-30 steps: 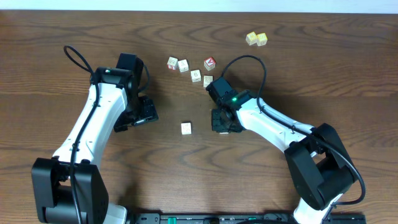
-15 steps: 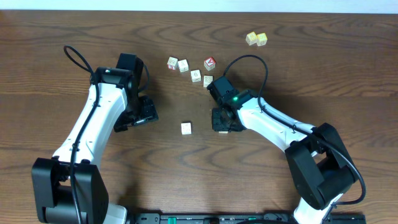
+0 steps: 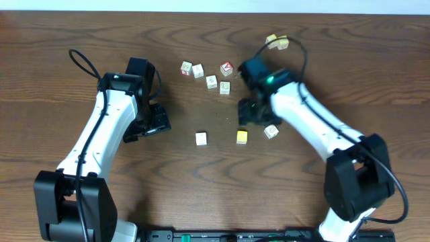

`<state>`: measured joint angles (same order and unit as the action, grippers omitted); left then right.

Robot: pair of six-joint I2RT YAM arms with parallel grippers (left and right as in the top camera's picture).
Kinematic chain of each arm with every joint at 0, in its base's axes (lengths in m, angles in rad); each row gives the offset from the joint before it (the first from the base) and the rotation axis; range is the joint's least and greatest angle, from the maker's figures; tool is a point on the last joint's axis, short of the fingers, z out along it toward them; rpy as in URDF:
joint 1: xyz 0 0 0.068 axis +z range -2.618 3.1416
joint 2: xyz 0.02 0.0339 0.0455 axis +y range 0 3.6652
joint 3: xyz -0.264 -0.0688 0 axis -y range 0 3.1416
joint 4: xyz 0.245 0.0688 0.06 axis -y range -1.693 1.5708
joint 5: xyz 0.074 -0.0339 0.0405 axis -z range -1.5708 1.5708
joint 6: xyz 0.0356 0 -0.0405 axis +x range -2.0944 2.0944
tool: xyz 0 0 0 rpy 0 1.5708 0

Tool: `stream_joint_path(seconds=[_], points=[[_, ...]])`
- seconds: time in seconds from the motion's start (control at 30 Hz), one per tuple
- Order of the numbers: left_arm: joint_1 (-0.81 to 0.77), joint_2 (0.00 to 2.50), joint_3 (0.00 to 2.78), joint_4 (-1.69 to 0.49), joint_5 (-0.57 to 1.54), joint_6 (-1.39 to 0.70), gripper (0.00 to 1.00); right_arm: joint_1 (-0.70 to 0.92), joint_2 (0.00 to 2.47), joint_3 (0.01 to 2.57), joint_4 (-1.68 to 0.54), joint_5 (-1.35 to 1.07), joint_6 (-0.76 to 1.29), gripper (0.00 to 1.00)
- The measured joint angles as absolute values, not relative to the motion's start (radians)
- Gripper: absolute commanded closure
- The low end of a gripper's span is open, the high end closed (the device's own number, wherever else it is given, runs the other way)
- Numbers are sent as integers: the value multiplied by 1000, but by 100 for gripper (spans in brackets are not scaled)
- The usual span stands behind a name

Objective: Lift 3 blocks

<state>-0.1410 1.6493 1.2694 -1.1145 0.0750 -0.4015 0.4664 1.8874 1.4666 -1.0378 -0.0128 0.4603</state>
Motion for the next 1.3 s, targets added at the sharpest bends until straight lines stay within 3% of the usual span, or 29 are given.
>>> stream_joint_path(seconds=[0.2,0.43,0.6,0.67,1.1,1.3], points=[[-141,1649,1269,-1114,75,-408,24,344,1876,1438,-1076,-60,147,22],[-141,1649,1269,-1114,75,-410,24,344,1876,1231,-928,-74,14,23],[-141,1649,1269,-1114,75,-413,24,345,1876,1186,-858,-70,-14,46],[-141,1649,1269,-1114,75,-413,24,344,1876,1185,-836,-70,-17,46],[-141,1649,1269,-1114,75,-415,24,345,1876,1184,-806,-71,31,71],[-141,1649,1269,-1114,75,-415,24,345,1876,1184,-821,-71,148,71]])
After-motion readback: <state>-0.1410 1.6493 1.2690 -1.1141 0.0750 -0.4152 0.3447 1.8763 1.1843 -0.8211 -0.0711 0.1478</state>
